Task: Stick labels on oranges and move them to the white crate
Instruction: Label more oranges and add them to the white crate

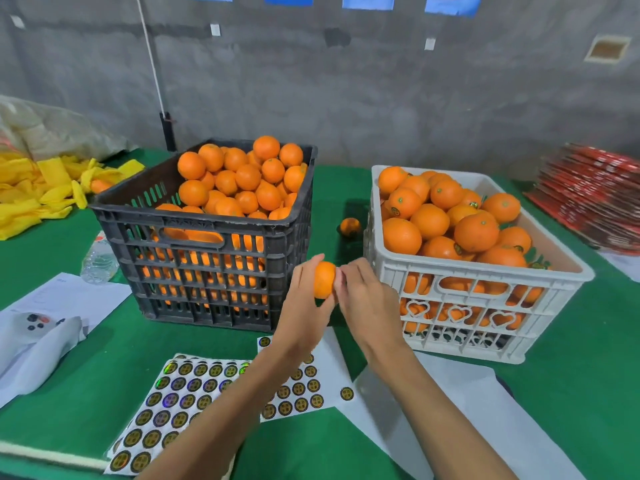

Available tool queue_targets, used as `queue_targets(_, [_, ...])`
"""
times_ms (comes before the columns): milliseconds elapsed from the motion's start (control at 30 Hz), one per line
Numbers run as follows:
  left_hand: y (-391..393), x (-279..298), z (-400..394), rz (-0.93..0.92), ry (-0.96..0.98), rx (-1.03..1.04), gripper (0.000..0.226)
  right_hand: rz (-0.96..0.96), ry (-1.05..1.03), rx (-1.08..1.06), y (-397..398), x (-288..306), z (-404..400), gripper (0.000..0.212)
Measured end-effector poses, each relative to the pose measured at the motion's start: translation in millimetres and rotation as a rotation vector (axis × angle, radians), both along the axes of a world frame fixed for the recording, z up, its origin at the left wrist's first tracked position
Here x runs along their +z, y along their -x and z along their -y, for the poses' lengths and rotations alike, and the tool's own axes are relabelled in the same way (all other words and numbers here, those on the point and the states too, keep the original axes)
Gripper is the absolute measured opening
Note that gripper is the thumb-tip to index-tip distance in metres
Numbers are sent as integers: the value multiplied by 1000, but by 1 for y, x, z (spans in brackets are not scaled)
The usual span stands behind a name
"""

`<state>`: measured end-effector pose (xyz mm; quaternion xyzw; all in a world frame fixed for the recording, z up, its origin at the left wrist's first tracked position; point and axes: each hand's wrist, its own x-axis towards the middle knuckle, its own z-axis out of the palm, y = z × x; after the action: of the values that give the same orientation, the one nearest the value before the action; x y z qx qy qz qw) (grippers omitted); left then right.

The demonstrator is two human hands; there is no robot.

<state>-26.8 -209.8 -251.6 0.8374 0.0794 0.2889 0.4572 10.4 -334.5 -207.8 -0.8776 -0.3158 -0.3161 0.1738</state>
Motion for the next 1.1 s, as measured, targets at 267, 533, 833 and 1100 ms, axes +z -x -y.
queue_targets(267, [-48,82,15,198,27,13,59,-172,-249,200,-29,68,9,41])
queue_targets(533, [-115,163,48,72,-91,-478,68,-384,-509,-11,-111,133,81,41])
queue_targets(833, [-155,184,18,43,-210,-240,43,-394,-208,-376,-249,128,143,69])
queue_targets(1100, [-179,178,-58,-328,-385,58,60,-429,-226,-316,-278,128,121,33])
